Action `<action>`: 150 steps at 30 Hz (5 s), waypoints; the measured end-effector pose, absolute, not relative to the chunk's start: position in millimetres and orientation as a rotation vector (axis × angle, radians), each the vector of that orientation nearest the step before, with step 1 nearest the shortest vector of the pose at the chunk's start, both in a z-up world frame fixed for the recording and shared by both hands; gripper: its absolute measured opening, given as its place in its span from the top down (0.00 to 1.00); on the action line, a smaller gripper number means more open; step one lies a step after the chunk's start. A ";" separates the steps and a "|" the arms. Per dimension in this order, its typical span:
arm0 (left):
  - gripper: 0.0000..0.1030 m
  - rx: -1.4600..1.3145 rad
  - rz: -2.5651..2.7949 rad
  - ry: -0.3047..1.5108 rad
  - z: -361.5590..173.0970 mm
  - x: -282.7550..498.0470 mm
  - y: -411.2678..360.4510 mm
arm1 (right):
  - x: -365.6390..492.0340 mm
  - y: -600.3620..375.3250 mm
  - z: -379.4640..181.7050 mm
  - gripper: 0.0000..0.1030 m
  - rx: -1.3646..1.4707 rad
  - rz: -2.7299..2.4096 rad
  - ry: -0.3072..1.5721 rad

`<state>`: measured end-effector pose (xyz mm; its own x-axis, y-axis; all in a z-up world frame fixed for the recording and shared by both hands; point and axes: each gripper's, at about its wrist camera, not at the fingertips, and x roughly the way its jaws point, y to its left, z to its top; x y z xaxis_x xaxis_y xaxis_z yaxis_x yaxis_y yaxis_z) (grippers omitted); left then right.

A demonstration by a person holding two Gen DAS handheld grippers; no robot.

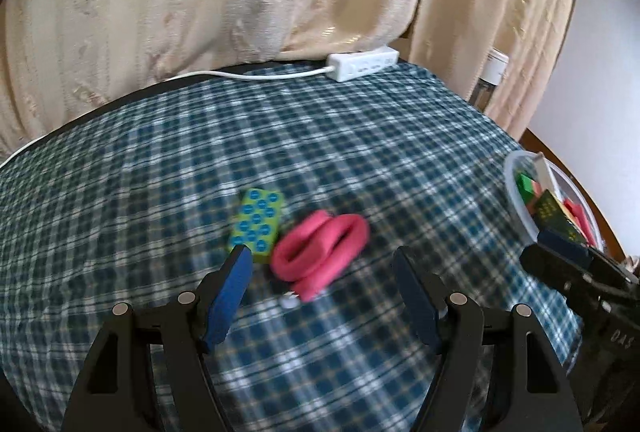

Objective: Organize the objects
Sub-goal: 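Move both tools away from the bowl toward the pink loop and dotted block, then grasp the second pink foam loop with the right tool, then grasp the blue-dotted green block with the left tool while the right tool holds the loop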

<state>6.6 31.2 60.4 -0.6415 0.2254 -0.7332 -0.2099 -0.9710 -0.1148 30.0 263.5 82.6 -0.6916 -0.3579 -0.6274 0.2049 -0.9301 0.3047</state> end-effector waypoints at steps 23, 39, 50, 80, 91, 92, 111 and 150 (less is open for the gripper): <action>0.28 -1.250 2.805 -0.146 55.9 5.4 -47.1 | -3.8 143.0 53.9 0.23 1.175 -2.387 -0.019; 0.28 -1.294 2.798 -0.175 49.3 1.8 -51.3 | -28.8 120.1 39.4 0.23 1.230 -2.436 0.085; 0.28 -1.299 2.784 -0.178 48.3 1.1 -51.3 | -36.3 162.8 42.6 0.23 1.281 -2.525 0.073; 0.28 -1.316 2.759 -0.142 43.9 0.1 -43.2 | -56.3 155.2 38.4 0.24 1.279 -2.570 0.051; 0.28 -1.357 2.746 -0.072 39.3 -11.7 -31.2 | -55.3 167.9 40.5 0.49 1.249 -2.575 0.070; 0.28 -1.362 2.743 -0.065 38.7 -13.4 -29.5 | -54.6 169.6 40.3 0.49 1.245 -2.574 0.068; 0.29 -1.419 2.697 0.074 19.4 -55.0 9.2 | -53.5 182.4 40.2 0.49 1.220 -2.536 -0.057; 0.69 -1.317 2.710 0.115 25.4 -49.5 19.6 | -54.0 181.4 39.5 0.49 1.222 -2.543 -0.038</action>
<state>-49.5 19.6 25.4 -0.6120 0.0798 -0.7869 -0.1463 -0.9891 0.0135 -54.0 181.4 39.5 -0.5836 -0.2946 -0.7568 0.2721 -0.9489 0.1595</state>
